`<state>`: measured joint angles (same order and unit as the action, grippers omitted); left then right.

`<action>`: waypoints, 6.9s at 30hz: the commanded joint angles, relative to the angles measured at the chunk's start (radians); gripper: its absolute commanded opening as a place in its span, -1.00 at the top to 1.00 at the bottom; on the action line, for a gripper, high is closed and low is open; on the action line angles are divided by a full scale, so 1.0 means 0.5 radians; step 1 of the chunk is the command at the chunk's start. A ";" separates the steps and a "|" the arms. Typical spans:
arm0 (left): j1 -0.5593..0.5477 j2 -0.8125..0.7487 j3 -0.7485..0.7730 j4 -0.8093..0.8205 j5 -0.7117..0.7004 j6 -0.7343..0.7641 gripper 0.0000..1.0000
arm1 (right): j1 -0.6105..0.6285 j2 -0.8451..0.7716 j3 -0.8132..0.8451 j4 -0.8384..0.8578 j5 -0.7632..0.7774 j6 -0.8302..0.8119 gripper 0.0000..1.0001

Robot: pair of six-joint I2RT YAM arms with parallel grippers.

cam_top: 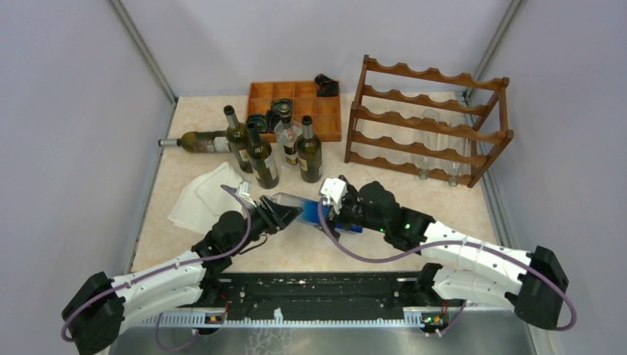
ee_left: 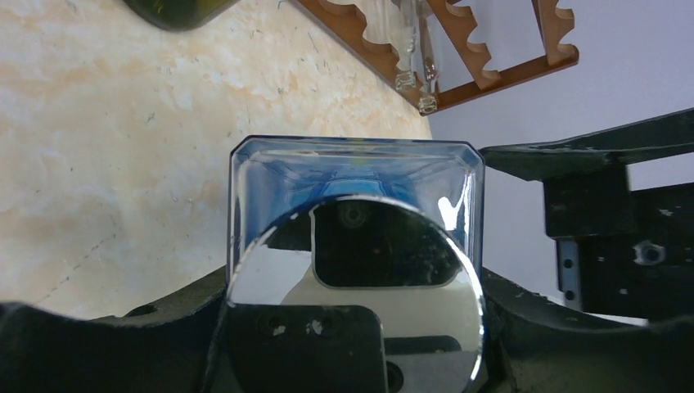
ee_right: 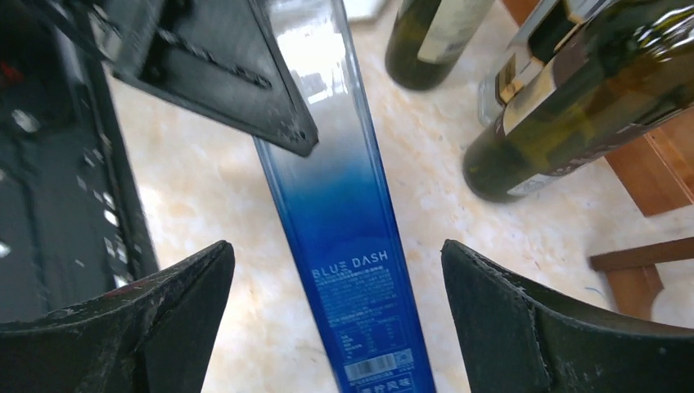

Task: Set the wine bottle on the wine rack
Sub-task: Pick up the wine bottle from the center of the board.

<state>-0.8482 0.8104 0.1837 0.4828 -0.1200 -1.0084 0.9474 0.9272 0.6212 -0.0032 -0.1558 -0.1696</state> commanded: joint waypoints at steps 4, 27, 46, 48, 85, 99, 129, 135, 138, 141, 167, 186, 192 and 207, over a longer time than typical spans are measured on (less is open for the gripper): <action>0.003 -0.096 -0.153 0.545 0.075 -0.152 1.00 | 0.072 0.199 0.110 -0.337 0.274 -0.519 -0.92; 0.003 0.001 -0.330 0.835 0.221 -0.195 1.00 | 0.072 0.611 0.087 -0.262 0.079 -0.744 -0.56; 0.002 -0.355 -0.197 -0.018 0.438 0.389 -0.97 | 0.072 0.215 0.254 -0.948 0.192 -0.927 1.00; 0.003 -0.474 -0.151 -0.218 0.499 0.531 -0.97 | 0.073 0.117 0.252 -1.045 0.190 -1.019 1.00; 0.057 1.005 0.959 -0.345 2.106 0.615 -0.94 | 0.172 -0.201 0.254 -1.477 0.169 -1.636 1.00; -0.135 1.411 1.045 -0.402 2.104 0.721 -0.59 | 0.209 -0.204 0.245 -1.419 0.171 -1.661 1.00; -0.186 1.683 1.131 -0.449 2.336 0.887 0.43 | 0.283 -0.304 0.183 -1.328 0.156 -1.656 0.98; -0.184 1.565 0.971 -0.108 2.300 0.622 1.00 | 0.294 -0.390 0.122 -1.208 0.244 -1.539 0.28; -0.181 1.480 0.876 0.028 2.216 0.516 1.00 | 0.301 -0.443 0.089 -1.151 0.303 -1.479 -0.91; -0.170 1.420 0.778 0.193 2.151 0.402 1.00 | 0.302 -0.453 0.088 -1.158 0.306 -1.449 -0.97; -0.150 1.129 0.102 1.336 1.311 -0.107 1.00 | 0.300 -0.818 0.090 -0.562 0.764 0.473 -0.97; -0.223 1.109 -0.140 2.037 0.361 -0.420 1.00 | 0.300 -1.187 -0.726 0.194 1.401 2.110 -0.87; -0.288 1.202 -0.128 2.228 0.187 -0.512 1.00 | 0.301 -1.240 -0.986 0.370 1.508 2.409 -0.86; -0.448 1.614 0.076 2.617 0.047 -0.671 1.00 | 0.303 -0.617 -1.227 1.239 1.514 2.580 -0.84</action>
<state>-1.0447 1.6413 0.1535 1.3666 -0.0582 -1.3308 1.0912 0.5652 0.0147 0.4313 0.5831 1.0706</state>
